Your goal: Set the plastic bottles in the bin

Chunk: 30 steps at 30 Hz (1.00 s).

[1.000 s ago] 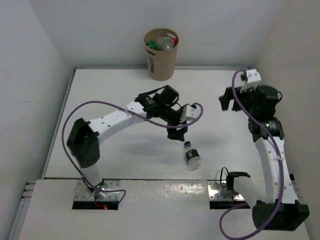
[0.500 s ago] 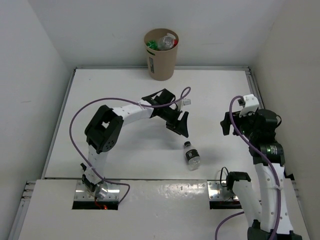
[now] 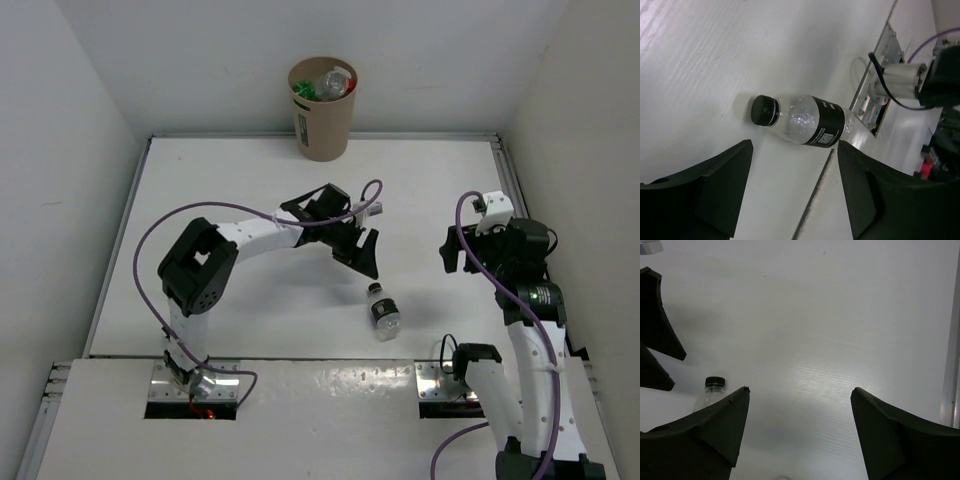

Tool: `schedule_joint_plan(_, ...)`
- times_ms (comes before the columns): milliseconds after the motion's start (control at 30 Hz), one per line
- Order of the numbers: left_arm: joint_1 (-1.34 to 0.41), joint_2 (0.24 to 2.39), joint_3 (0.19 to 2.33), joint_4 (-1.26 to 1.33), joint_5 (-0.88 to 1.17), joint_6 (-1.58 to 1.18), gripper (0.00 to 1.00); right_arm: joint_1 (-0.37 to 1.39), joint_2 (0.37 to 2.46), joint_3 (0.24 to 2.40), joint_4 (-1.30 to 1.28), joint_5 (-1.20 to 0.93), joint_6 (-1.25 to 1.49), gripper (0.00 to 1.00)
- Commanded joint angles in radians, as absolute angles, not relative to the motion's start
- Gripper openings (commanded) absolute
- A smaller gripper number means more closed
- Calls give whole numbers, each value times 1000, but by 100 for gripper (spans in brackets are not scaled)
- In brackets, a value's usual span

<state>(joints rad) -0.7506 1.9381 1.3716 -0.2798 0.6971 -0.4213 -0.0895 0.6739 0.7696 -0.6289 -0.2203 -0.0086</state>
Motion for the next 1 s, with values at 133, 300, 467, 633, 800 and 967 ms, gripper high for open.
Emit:
schedule_joint_plan(133,-799,1706,1289,-166,948,239,81,-94,669,750,-604,-203,-17,81)
schedule_joint_plan(300,-918,1704,1446,-545,866,873,82,-92,693,758,-594,-173,-9,81)
schedule_joint_plan(467,-1077,1637,1349,-586,620,1236,87,-100,757,778,-609,-86,54,81)
schedule_joint_plan(633,-1202,1597,1221,-586,396,1466,88,-158,821,811,-643,-92,92,81)
schedule_joint_plan(800,-1279,1640,1219,-586,240,1511,90,-199,868,822,-646,-138,126,81)
schedule_joint_plan(967,-1315,1697,1287,-586,138,1511,90,-225,891,831,-640,-152,141,81)
